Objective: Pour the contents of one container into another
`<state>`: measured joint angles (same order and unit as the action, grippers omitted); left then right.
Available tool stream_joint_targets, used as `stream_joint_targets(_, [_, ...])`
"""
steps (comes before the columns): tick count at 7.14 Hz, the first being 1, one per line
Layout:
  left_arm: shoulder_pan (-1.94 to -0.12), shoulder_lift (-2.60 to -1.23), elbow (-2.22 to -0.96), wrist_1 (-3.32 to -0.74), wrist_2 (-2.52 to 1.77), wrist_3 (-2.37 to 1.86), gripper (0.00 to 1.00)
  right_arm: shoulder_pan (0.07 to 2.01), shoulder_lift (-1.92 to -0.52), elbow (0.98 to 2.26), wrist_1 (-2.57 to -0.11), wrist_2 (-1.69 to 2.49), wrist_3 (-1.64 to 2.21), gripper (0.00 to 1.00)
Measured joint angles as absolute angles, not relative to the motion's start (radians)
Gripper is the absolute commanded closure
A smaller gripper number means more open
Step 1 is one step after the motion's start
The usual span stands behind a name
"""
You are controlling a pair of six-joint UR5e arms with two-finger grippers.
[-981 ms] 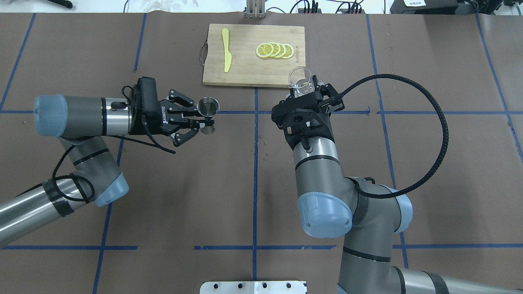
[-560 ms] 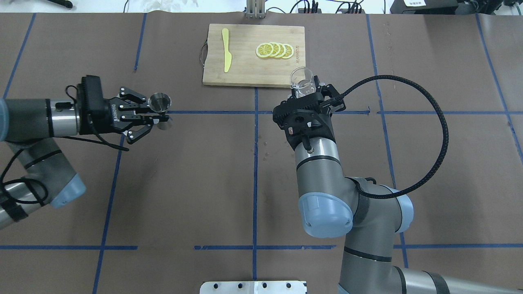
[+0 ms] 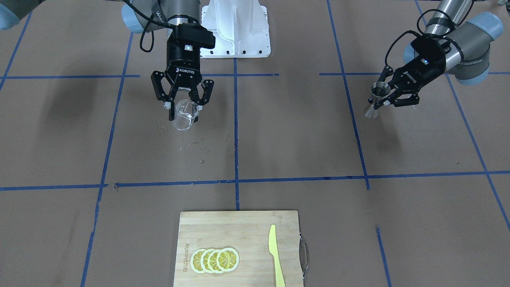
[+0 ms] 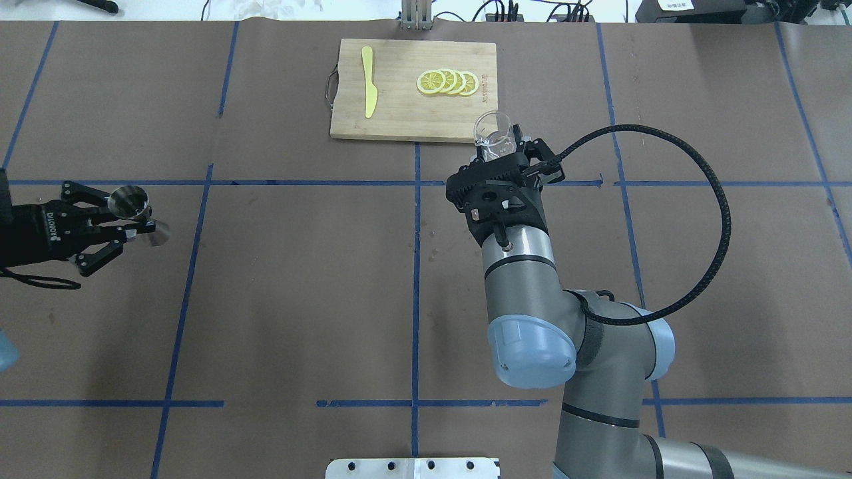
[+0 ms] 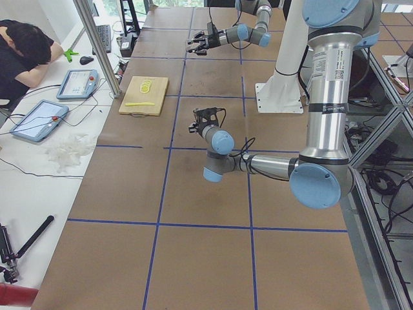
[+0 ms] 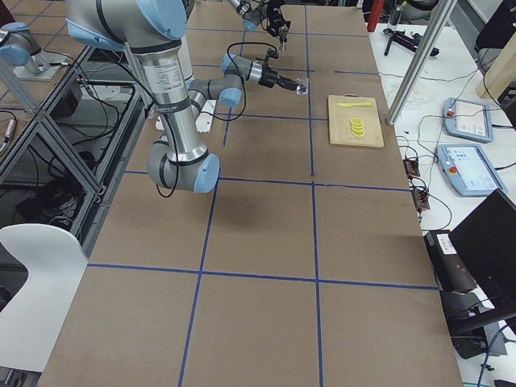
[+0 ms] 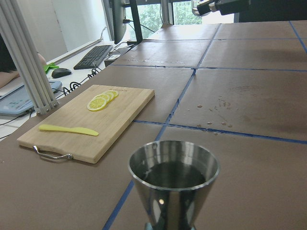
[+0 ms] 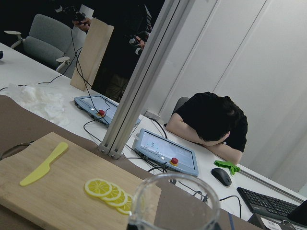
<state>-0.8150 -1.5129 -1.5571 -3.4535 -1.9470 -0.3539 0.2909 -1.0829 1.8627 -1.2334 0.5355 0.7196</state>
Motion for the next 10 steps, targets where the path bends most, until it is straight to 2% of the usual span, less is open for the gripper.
stream_joint_targets(2, [-0.809,-1.425,-1.605,-3.522,-1.859,-0.507,1.0,0.29,-1.083,1.863,-1.233,0.535,0.719,1.0])
stream_joint_targets(5, [-0.736,-1.363,-1.609,-3.573,-1.773,-0.593,1.0,0.289,-1.084,1.862,-1.233,0.535,0.72,1.0])
stream_joint_targets(10, [-0.311,-1.319,-1.531,-3.726,-1.213,-0.627,1.0,0.288,-1.085,1.864,-1.233,0.532,0.721,1.0])
